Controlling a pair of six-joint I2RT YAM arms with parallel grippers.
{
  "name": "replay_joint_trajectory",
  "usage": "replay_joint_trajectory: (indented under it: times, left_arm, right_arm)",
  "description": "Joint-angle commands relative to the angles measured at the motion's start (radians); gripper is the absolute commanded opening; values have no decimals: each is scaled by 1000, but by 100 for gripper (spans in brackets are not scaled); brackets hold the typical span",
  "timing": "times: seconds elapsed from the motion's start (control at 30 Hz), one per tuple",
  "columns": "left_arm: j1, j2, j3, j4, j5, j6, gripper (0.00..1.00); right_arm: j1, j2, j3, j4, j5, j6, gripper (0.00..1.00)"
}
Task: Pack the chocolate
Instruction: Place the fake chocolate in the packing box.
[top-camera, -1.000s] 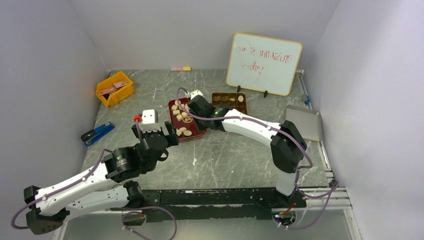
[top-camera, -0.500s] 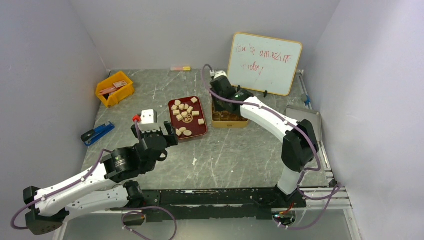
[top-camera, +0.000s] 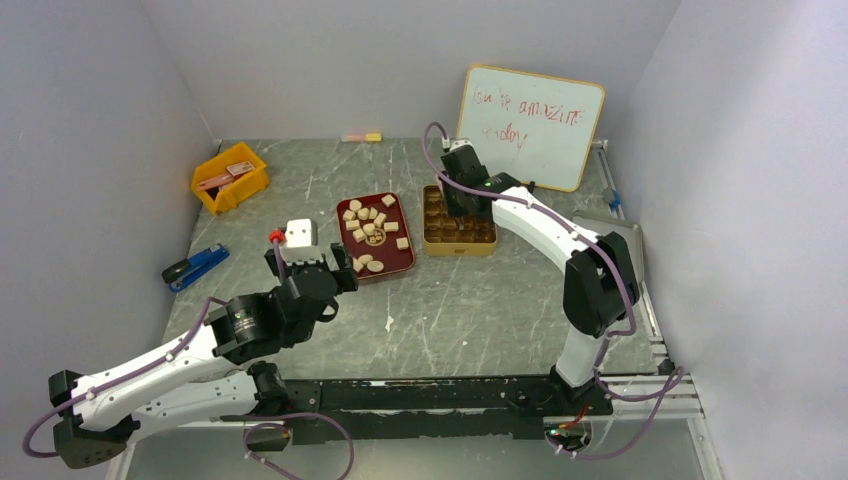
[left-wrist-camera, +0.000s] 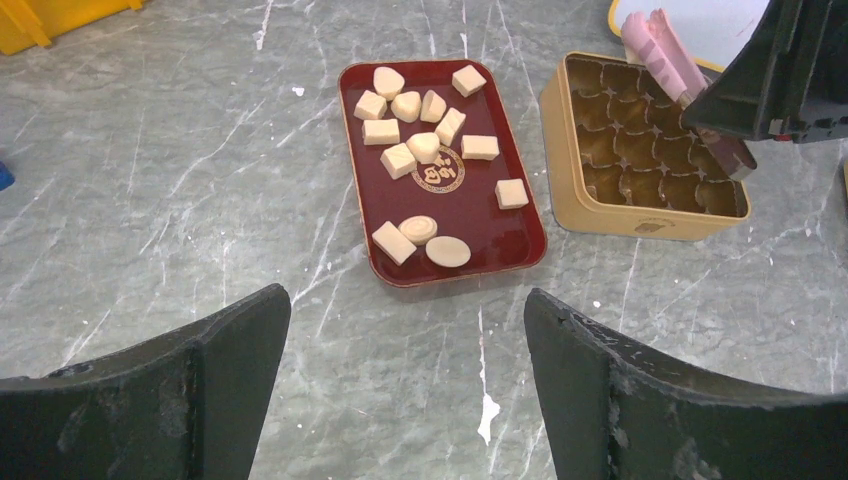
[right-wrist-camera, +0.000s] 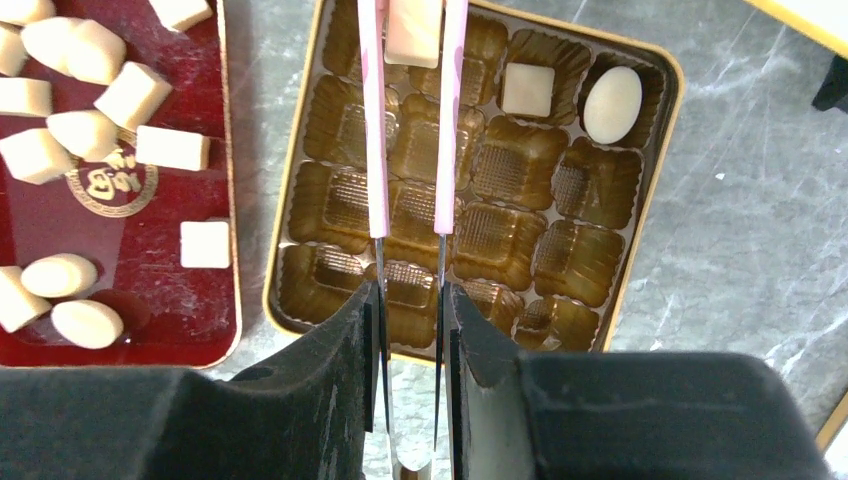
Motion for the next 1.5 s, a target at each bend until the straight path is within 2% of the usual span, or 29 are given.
replay_joint_trajectory:
  times: [0.0, 0.63, 0.73, 0.93, 1.3, 1.47]
  left_arm:
    - [-5, 4, 17, 19, -6, 1, 92]
    - [-5, 20, 7, 50, -15, 25, 92]
    - [-5, 22, 6, 51, -14, 25, 92]
    - [-5, 26, 7, 52, -11, 21, 92]
    - [-5, 28, 10, 44, -2, 8, 92]
    - [-5, 31, 17, 39, 1, 5, 92]
  right_arm:
    - [-26, 25, -20, 48, -19, -10, 0]
    - [-62, 80, -35, 83, -49, -14, 1]
    - [-61, 75, -43, 89, -42, -16, 7]
    - [-61, 64, -43, 92, -38, -20, 25]
    - [-63, 52, -40, 88, -34, -23, 34]
    - [-63, 50, -38, 88, -37, -24, 35]
